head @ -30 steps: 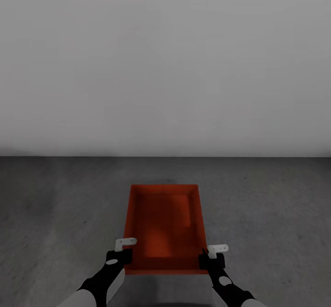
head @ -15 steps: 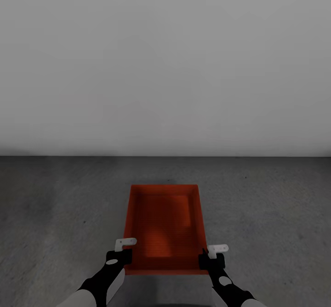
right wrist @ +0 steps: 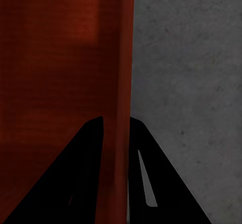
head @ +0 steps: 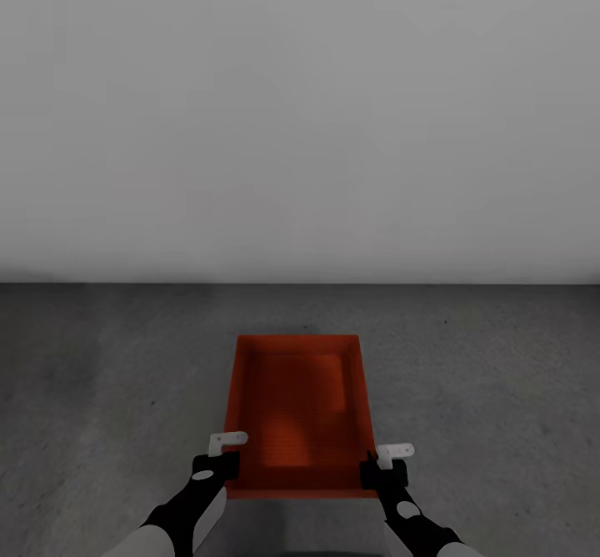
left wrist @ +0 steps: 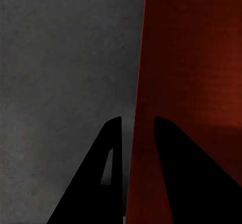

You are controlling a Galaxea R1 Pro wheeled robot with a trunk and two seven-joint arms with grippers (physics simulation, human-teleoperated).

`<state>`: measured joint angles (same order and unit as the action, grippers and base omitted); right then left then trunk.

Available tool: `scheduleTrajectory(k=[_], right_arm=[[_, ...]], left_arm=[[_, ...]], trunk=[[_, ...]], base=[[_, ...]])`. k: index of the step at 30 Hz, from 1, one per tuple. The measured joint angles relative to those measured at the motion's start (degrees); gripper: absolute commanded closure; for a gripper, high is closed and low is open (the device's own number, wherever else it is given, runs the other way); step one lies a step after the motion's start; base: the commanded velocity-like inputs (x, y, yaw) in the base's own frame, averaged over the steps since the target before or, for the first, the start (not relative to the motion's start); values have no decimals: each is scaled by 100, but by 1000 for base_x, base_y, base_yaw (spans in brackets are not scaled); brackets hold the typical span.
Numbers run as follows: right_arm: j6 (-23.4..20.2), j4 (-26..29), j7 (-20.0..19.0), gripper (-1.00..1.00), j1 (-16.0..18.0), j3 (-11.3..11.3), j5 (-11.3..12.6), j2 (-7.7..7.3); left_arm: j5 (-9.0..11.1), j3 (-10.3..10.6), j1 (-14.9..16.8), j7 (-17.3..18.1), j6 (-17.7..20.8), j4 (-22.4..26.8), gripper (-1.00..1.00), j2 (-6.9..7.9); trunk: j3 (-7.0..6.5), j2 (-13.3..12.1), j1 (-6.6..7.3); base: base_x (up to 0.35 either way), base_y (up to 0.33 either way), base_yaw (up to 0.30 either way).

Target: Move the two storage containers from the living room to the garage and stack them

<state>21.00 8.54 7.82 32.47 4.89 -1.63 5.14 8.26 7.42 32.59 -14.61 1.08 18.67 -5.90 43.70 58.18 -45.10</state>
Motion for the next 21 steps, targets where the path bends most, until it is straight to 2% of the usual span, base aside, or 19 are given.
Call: scheduleTrajectory(k=[3, 15, 21], right_arm=[[-1, 1, -1, 100, 0, -4, -4, 0], [-1, 1, -1, 100, 0, -6, -6, 0], [-1, 0, 0, 100, 0, -5, -6, 1]], left_arm=[[0, 0, 0, 0, 0, 0, 100, 0], [2, 0, 0, -1, 0, 1, 100, 0], [0, -4, 0, 1, 0, 0, 100, 0]], trunk=[[0, 0, 0], [215, 480, -263], [216, 482, -264]], base=[[0, 0, 0], [0, 0, 0], [0, 0, 0]])
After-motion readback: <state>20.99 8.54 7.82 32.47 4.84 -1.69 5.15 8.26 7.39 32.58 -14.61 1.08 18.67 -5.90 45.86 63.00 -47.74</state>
